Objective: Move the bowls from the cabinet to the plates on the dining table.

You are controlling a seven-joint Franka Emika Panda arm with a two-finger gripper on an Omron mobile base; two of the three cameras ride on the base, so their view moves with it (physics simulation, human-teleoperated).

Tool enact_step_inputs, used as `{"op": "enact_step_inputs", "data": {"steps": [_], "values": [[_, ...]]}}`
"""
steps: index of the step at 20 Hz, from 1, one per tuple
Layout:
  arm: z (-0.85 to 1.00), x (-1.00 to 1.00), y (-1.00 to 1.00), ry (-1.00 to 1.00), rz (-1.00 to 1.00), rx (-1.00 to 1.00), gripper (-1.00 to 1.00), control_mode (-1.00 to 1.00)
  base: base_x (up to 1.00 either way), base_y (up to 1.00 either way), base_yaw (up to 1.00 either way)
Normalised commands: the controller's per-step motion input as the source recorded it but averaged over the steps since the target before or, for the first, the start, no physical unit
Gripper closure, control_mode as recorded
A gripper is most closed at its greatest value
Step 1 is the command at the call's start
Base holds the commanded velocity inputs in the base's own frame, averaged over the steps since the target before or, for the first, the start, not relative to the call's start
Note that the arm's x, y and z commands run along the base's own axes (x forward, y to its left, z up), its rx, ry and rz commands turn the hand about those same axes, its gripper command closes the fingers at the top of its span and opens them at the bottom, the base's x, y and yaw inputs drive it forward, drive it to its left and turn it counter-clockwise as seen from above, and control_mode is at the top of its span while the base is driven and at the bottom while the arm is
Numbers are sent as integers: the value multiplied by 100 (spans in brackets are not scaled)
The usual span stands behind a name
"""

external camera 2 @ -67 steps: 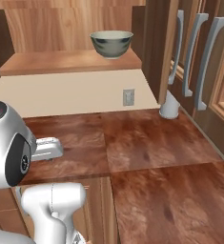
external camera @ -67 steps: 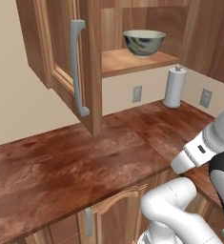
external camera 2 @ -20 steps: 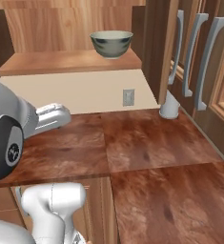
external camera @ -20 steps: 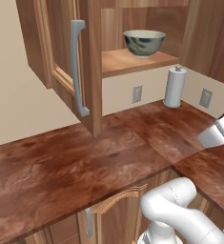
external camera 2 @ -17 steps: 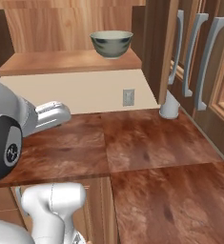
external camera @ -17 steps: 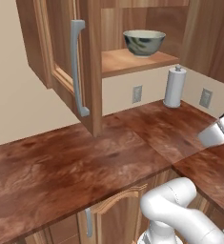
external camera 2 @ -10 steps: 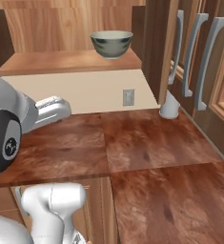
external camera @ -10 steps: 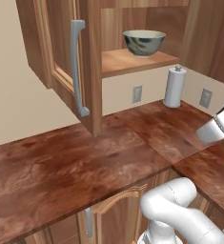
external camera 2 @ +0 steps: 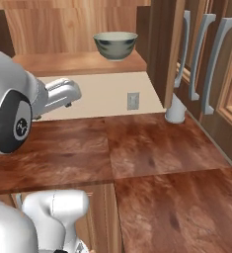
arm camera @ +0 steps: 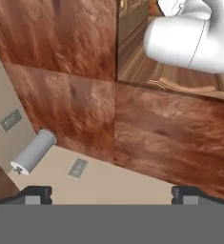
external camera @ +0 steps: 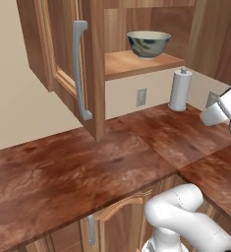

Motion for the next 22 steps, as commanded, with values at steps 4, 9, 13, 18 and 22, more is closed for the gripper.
{"op": "enact_step_inputs", "data": {"steps": [4,9,13,18,22], "values": [[23,30,0,-8,0,-13,-100,-100,0,0,0],[18,30,-3,-11,0,-17,-100,-100,0,0,0],[15,26,-14,-12,1,-13,-100,-100,0,0,0],[22,28,-3,-8,1,-4,-100,-100,0,0,0],[30,25,0,-1,0,-1,-100,-100,0,0,0]]}}
